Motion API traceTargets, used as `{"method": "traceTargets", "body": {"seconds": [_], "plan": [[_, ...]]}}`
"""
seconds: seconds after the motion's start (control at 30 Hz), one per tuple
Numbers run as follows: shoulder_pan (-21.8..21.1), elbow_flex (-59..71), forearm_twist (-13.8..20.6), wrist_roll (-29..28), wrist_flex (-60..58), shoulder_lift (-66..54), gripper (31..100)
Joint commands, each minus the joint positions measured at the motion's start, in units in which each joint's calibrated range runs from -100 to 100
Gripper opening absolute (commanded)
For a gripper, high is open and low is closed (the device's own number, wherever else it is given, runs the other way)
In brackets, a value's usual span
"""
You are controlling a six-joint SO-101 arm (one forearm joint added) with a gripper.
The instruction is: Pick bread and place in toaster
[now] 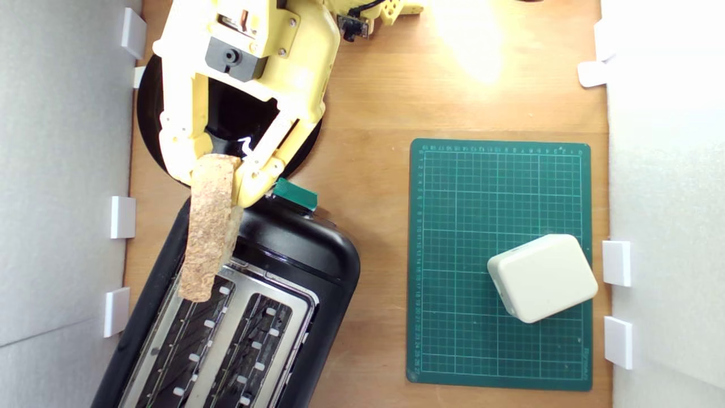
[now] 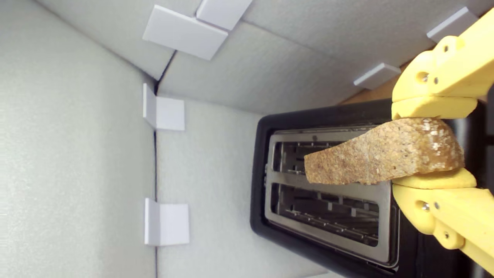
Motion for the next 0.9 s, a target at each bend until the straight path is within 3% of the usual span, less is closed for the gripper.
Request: {"method": "traceTargets", "body": {"seconds": [0.0, 0.87], "plan": [[0.4, -3.56, -0.49, -0.21, -3.69, -0.31, 57.4], [0.8, -7.28, 0.33, 0.16, -7.96, 7.85, 57.4]]}}
